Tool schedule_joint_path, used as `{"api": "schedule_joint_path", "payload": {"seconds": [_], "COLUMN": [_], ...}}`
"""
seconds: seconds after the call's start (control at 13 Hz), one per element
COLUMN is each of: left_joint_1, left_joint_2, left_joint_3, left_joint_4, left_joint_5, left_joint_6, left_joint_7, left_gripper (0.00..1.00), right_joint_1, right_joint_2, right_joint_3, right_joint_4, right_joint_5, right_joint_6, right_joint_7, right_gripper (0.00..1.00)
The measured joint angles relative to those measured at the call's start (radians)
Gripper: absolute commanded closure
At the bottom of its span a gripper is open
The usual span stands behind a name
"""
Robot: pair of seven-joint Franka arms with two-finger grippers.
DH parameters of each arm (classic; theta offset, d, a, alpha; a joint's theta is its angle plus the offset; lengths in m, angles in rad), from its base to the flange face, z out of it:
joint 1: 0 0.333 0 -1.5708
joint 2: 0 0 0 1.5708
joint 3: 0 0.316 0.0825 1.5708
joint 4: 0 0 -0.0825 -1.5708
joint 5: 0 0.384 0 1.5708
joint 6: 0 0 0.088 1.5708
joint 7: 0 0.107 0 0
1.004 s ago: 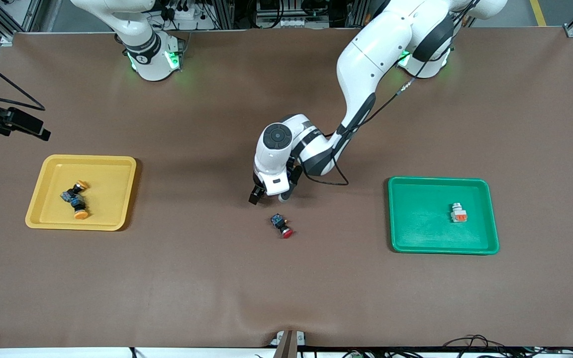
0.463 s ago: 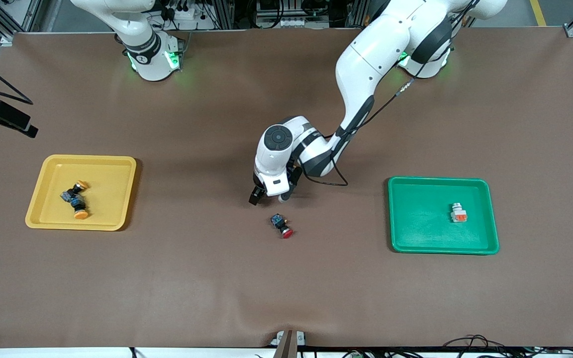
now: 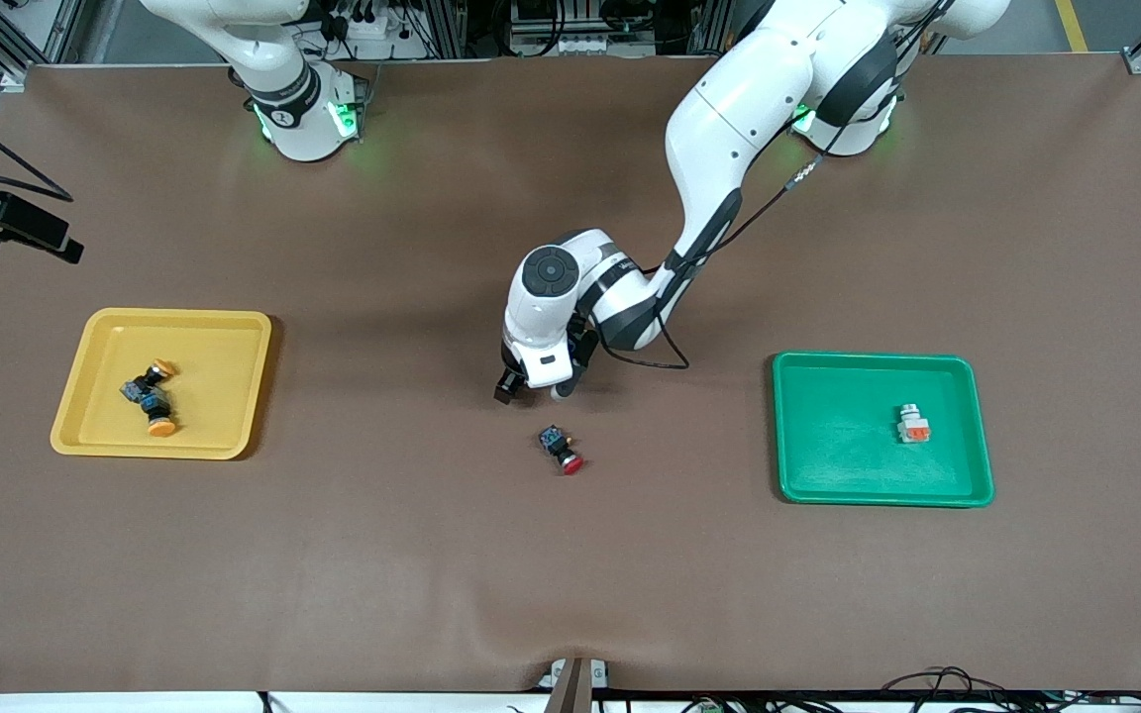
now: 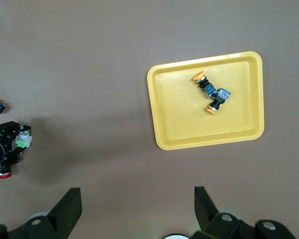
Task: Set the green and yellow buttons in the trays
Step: 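Lower the left gripper and grasp the green-capped button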
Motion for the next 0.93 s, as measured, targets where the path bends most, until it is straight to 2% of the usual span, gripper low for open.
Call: {"api": "schedule_joint_path", "payload": {"seconds": [0.31, 0.62, 0.93], "left_joint_1": [0.017, 0.087, 0.173], "left_joint_2": [-0.036, -0.157, -0.246], "left_joint_3": [0.017, 0.021, 0.022], "left_joint_4": [0.032, 0.046, 0.045], "left_joint_5": [0.0, 0.0, -0.001], "left_joint_6": [-0.061, -0.231, -0.377], "left_joint_7": [0.0, 0.023, 0.16], "left_gripper": [0.93, 0.93, 0.89], "right_joint_1": [0.0, 0.0, 0.0], "right_joint_2": [0.0, 0.0, -0.001], "right_joint_3": [0.0, 0.001, 0.0], "right_joint_4": [0.0, 0.001, 0.001], "right_joint_5": [0.0, 0.0, 0.0], "right_joint_6": [-0.017, -0.056, -0.056], "right_joint_7": [0.0, 0.0, 0.0], "right_gripper": [0.0, 0.0, 0.0]}}
